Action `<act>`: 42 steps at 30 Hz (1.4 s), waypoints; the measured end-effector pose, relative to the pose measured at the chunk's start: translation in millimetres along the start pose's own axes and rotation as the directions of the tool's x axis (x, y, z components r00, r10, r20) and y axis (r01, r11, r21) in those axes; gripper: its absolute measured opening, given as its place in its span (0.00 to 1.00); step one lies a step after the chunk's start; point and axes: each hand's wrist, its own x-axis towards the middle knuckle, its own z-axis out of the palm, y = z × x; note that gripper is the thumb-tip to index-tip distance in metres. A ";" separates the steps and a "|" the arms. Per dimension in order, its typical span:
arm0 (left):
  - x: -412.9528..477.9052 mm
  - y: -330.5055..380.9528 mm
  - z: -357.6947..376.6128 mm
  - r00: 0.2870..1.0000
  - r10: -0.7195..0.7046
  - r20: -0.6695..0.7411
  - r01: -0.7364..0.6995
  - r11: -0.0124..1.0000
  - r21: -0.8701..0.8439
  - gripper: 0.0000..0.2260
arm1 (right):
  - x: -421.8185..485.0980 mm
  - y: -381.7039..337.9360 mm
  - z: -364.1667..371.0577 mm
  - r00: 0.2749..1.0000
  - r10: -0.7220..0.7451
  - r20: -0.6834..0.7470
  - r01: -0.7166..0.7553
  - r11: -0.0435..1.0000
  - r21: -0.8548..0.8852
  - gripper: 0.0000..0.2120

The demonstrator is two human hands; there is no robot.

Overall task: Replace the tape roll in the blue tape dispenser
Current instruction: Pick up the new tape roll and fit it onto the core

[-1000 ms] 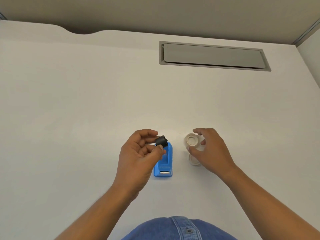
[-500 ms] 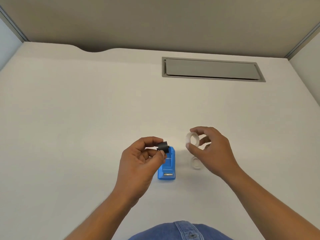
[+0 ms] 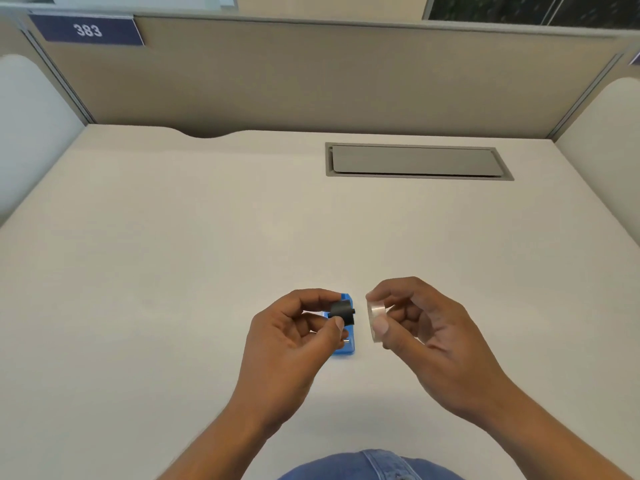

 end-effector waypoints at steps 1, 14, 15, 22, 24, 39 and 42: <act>-3.1 2.6 0.2 1.000 0.013 0.009 -0.013 1.000 -0.005 0.15 | -2.4 -3.0 0.9 1.000 -0.006 0.001 0.006 1.000 0.018 0.07; -28.1 16.8 -4.0 0.994 0.108 0.032 -0.107 0.994 -0.035 0.11 | -15.1 -26.6 9.1 0.997 -0.079 0.000 0.079 0.995 0.065 0.08; -29.2 16.5 -4.6 0.994 0.106 0.029 -0.105 0.994 -0.034 0.11 | -15.7 -27.1 9.3 0.997 -0.083 0.002 0.083 0.995 0.055 0.08; -36.5 14.9 -7.8 0.996 0.087 0.010 -0.087 0.996 -0.015 0.13 | -19.7 -29.4 10.8 0.982 -0.183 0.044 0.187 0.973 -0.133 0.08; -38.2 15.1 -8.4 0.996 0.083 0.010 -0.083 0.996 -0.016 0.14 | -20.8 -28.8 11.0 0.988 -0.145 0.045 0.148 0.987 -0.066 0.08; -44.6 10.7 -6.9 0.992 0.115 0.051 -0.116 0.993 0.013 0.09 | -28.5 -35.8 15.4 0.999 0.008 0.052 -0.009 1.000 0.029 0.14; -44.6 9.6 -7.5 0.995 0.098 0.031 -0.096 0.994 -0.051 0.08 | -30.4 -34.6 11.0 0.995 0.075 0.059 -0.080 0.992 0.102 0.24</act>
